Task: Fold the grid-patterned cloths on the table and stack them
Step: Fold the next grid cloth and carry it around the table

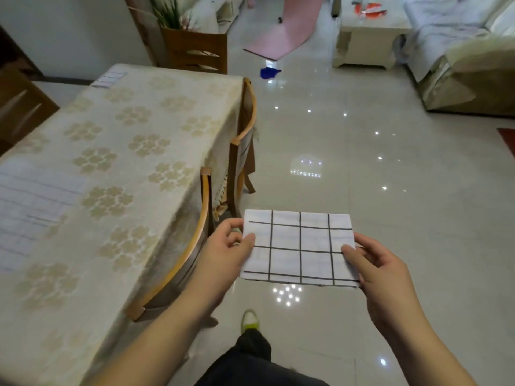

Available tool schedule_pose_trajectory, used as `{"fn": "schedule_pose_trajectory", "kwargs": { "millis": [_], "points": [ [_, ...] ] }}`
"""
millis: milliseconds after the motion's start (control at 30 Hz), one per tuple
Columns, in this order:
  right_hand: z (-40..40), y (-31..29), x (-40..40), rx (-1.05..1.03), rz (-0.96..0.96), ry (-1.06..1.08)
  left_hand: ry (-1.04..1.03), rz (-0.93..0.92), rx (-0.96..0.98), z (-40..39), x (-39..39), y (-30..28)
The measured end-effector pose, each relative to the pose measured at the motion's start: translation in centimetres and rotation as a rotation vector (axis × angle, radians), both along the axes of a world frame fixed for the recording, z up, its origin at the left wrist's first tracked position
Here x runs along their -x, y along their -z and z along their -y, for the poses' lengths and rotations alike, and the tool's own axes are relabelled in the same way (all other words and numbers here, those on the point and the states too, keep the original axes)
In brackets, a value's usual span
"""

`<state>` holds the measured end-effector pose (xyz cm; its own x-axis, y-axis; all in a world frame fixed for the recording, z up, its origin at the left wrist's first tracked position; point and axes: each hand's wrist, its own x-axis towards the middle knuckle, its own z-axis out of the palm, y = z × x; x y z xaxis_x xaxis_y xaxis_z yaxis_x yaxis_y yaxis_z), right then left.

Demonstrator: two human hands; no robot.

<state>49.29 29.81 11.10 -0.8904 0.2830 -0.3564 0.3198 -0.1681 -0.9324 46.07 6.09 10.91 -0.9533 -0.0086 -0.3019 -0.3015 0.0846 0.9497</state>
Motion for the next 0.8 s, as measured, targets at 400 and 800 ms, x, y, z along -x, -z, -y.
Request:
{"fn": "schedule_pose_trajectory", "kwargs": {
  "millis": [400, 800],
  "points": [
    [4.1, -0.1, 17.5, -0.033, -0.011, -0.16, -0.13, 0.03, -0.036, 4.7, 15.1, 1.3],
    [3.5, 0.2, 31.4, 0.026, 0.029, -0.146, -0.112, -0.014, 0.063, 3.8, 29.8, 1.2]
  ]
}}
